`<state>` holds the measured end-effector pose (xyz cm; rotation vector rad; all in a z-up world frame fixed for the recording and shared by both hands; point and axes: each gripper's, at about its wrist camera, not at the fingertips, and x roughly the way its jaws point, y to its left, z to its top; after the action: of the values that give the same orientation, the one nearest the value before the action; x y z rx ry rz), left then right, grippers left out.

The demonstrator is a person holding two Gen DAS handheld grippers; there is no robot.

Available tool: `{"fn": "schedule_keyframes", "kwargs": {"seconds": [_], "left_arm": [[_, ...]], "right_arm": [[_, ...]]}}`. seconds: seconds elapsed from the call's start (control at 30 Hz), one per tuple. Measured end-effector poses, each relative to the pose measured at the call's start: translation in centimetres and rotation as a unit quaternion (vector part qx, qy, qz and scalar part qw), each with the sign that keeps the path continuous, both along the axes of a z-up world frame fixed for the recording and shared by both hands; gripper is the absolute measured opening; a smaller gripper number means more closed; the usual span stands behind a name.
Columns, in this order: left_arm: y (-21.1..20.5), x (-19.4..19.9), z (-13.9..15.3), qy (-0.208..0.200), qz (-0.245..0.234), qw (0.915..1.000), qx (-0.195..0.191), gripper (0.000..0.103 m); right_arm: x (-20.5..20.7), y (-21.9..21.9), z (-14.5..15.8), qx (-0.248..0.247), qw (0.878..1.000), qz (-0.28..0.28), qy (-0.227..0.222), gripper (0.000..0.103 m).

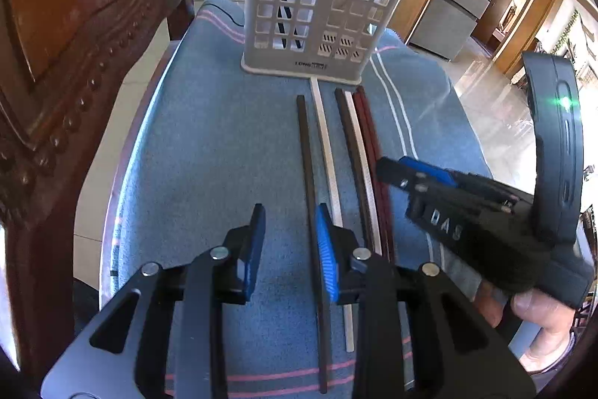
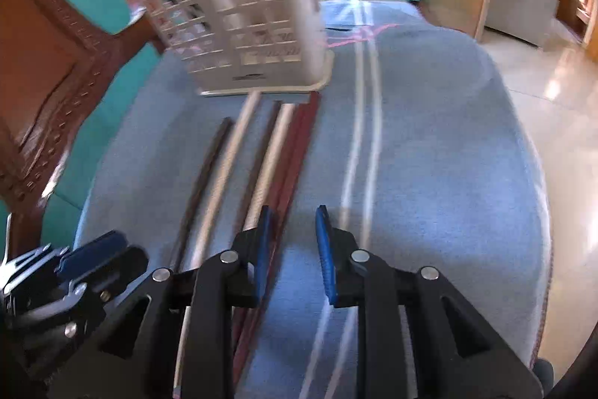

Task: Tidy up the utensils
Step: 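Move both open tools back down to the remaining chopsticks, then grasp a red-brown chopstick with the right tool while the left tool grasps a dark brown chopstick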

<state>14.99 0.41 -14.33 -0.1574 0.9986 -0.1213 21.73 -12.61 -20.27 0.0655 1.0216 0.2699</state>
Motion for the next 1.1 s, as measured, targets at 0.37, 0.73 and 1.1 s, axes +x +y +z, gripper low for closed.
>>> {"fn": "schedule_keyframes", "kwargs": {"seconds": [0.37,0.73,1.1], "left_arm": [[-0.4,0.7,-0.9,0.014,-0.004,0.9999,-0.006,0.035],[-1.0,2.1,-1.1,0.017,-0.006,0.9998,0.008,0.046],[-1.9,2.5,-2.0,0.027,-0.019,0.9994,0.016,0.049]], "right_arm": [[-1.6,-1.6,-0.3,-0.024,0.999,-0.017,0.026,0.006],[-4.4,-5.5,-0.5,0.060,0.996,-0.046,0.050,0.006],[-4.7,-3.9,-0.3,-0.009,0.999,-0.042,0.005,0.010]]}}
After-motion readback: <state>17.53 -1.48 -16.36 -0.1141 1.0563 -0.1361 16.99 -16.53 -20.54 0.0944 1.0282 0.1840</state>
